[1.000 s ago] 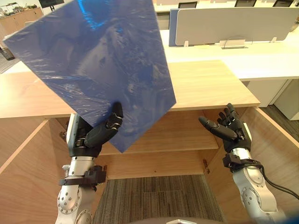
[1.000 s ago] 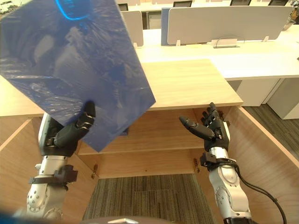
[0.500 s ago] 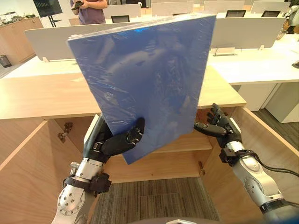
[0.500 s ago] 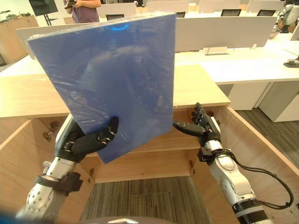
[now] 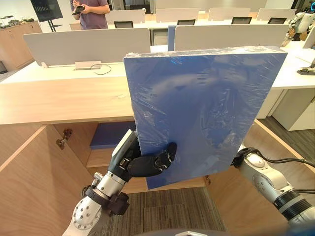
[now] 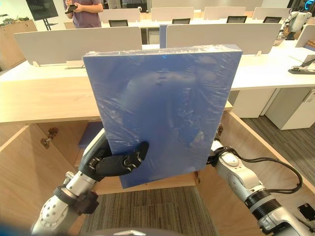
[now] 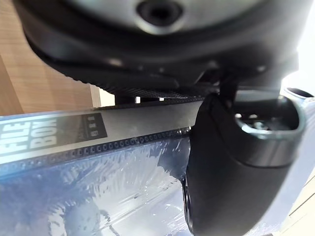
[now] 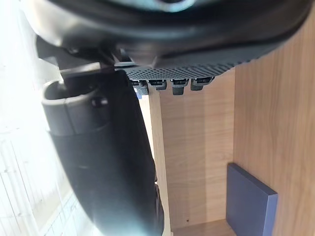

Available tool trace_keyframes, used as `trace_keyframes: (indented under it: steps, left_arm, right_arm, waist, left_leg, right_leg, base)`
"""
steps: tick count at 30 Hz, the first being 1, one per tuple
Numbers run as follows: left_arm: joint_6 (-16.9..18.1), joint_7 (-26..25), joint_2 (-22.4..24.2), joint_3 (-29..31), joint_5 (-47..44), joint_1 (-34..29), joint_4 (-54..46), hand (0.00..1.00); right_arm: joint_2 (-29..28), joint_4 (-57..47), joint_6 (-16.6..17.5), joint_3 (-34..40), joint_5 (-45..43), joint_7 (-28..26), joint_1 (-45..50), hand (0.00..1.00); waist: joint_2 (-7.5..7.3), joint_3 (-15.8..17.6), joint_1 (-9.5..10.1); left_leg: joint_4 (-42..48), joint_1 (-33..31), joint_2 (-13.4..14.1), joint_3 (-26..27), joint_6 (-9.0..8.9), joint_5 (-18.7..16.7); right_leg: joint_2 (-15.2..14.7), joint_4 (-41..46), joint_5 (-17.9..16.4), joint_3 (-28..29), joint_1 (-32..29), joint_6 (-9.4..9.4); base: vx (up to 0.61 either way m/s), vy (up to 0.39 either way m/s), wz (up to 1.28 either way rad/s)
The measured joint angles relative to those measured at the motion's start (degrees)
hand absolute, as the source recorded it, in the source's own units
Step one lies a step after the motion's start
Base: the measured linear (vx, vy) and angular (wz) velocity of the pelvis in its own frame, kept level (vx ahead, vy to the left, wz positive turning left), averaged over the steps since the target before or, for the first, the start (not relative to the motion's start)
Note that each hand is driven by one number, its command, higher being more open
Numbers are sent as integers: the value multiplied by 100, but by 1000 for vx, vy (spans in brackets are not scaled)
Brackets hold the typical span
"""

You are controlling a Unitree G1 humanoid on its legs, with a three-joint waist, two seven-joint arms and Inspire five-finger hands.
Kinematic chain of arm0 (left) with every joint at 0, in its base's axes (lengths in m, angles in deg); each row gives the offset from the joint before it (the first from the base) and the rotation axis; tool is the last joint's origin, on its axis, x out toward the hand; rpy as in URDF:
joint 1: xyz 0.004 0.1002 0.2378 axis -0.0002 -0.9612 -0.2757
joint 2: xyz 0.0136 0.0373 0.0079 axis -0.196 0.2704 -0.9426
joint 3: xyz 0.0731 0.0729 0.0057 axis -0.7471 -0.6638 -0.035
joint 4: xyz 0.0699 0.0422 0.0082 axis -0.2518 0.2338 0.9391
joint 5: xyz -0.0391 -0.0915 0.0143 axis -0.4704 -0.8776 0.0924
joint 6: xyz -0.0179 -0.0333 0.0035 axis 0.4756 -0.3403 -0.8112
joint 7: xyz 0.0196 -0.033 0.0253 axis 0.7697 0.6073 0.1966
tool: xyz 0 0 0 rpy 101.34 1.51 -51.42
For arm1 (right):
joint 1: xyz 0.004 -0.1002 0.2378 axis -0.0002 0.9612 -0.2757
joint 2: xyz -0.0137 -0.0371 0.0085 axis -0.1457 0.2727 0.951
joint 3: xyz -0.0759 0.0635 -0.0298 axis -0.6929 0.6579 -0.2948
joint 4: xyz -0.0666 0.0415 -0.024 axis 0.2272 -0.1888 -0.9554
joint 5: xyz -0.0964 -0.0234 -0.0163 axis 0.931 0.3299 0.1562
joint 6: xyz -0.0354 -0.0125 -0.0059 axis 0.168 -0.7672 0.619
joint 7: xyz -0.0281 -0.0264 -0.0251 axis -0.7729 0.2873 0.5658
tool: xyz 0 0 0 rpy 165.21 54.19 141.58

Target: Walk over to the cabinet, pick up the folder, carry it to the office cabinet, place the folder inside the office cabinet, then close the office cabinet door

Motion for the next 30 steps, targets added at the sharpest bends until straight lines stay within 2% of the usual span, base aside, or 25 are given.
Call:
trace_keyframes:
  steps: [7, 12, 15, 17, 20, 21, 23, 25, 27, 30]
  left_arm:
    - [30, -99, -120, -179, 2, 18, 130, 0]
    - [65, -91, -128, -190, 12, 8, 233, 0]
    - [65, -80, -76, -65, 173, -34, 293, 0]
    - [64, -77, 73, 229, 357, -40, 416, 0]
    - [64, -128, 285, 885, 523, -42, 609, 0]
    - [64, -228, 355, 1346, 633, -38, 707, 0]
    - [64, -323, 463, 1692, 698, -40, 787, 0]
    - [63, -572, 691, 2209, 789, -20, 939, 0]
    - [61, -672, 795, 2447, 795, -24, 958, 0]
    - [61, -749, 862, 2597, 798, -24, 958, 0]
  right_arm:
    - [179, 211, -2, -425, -272, -326, -326, 100]
    - [156, 290, -3, -450, -252, -476, -380, 100]
    - [146, 290, -4, -413, -223, -536, -379, 100]
    - [44, 289, -33, -317, -198, -566, -351, 100]
    - [-213, 189, -76, 458, 82, -777, 155, 100]
    - [-368, -14, -76, 1018, 323, -939, 552, 100]
    - [-480, -328, -65, 1510, 521, -995, 763, 100]
    - [-628, -950, 165, 2545, 884, -1006, 801, 100]
    - [-630, -1255, 488, 3231, 974, -1018, 805, 100]
    - [-634, -1391, 726, 3577, 1190, -1131, 898, 100]
  waist:
    - [9, -132, 15]
    - [30, -146, 50]
    - [31, -147, 42]
    - [33, -146, 18]
    - [32, -143, 72]
    - [37, -141, 138]
    - [48, -134, 158]
    - [76, -117, 179]
    - [60, -120, 250]
    - [41, -114, 285]
  left_leg:
    - [-74, -15, 33, -30, -21, 72]
    - [-91, -25, 42, -39, -27, 76]
    - [-77, -44, 51, -39, -24, 84]
    - [-73, -48, 55, -40, 21, 117]
    - [-72, -81, 53, -110, 24, 127]
    - [-72, -110, 51, -160, 25, 128]
    - [-72, -126, 49, -187, 27, 129]
    - [-69, -121, 37, -209, 32, 126]
    - [-69, -102, 31, -232, 43, 112]
    - [-59, -68, 24, -259, 76, 76]
  right_leg:
    - [40, -2, 15, -17, -38, -23]
    - [50, -27, 26, -21, -36, -29]
    - [63, -89, 66, -19, -32, -37]
    - [69, -105, 79, -19, -33, -45]
    - [63, -130, 83, -72, -32, -44]
    - [58, -149, 81, -118, -24, -45]
    - [53, -160, 80, -146, -18, -47]
    - [38, -191, 78, -169, 23, -48]
    - [30, -239, 67, -199, 75, -37]
    - [25, -309, 63, -230, 161, -36]
  base:
    - [0, -1, 0]
    - [0, 0, 0]
    - [0, 0, 0]
    - [0, 0, 0]
    - [6, 0, 13]
    - [9, 1, 14]
    - [7, 2, 11]
    - [4, 10, 10]
    - [5, 13, 9]
    - [4, 9, 6]
